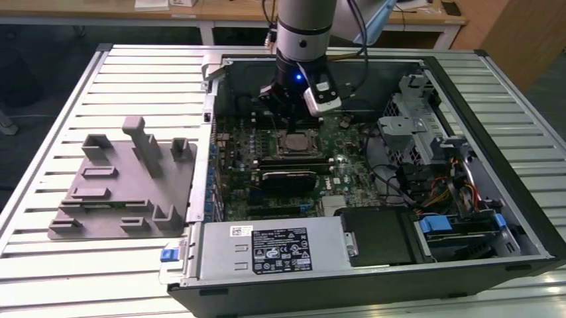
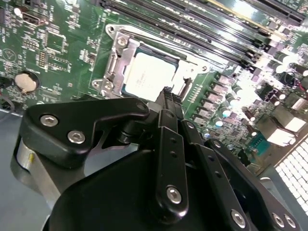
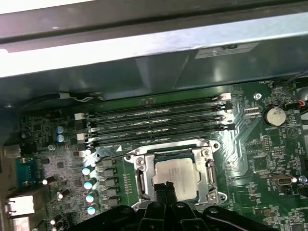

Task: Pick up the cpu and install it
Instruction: 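Install the first cpu locking lever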

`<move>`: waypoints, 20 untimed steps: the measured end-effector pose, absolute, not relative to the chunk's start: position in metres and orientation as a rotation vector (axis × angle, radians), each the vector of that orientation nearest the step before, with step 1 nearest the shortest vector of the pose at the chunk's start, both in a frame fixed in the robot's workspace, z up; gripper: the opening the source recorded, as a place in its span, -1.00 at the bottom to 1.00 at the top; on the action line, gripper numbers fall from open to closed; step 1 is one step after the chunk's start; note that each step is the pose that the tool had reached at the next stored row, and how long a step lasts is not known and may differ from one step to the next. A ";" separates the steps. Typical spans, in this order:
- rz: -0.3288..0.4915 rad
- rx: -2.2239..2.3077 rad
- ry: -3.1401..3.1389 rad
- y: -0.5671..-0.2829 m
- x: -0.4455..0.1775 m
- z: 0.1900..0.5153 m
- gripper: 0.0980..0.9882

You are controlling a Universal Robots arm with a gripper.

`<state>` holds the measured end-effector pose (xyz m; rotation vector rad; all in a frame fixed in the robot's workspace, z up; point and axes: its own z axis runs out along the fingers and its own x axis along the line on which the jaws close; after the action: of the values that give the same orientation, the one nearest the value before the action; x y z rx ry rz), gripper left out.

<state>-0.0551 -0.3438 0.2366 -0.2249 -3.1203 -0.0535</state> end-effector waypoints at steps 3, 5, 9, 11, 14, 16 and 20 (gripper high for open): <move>-0.054 -0.225 -3.120 -0.344 -0.060 0.237 -0.98; -0.053 -0.225 -3.120 -0.344 -0.064 0.237 -0.98; -0.054 -0.225 -3.120 -0.344 -0.074 0.237 -0.98; -0.053 -0.225 -3.120 -0.344 -0.079 0.237 -0.98; -0.053 -0.225 -3.120 -0.344 -0.087 0.237 -0.98; -0.053 -0.225 -3.120 -0.344 -0.092 0.237 -0.98; -0.061 -0.225 -3.120 -0.344 -0.100 0.237 -0.98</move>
<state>-0.1000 -0.3438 0.2366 -0.2250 -3.1197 -0.0614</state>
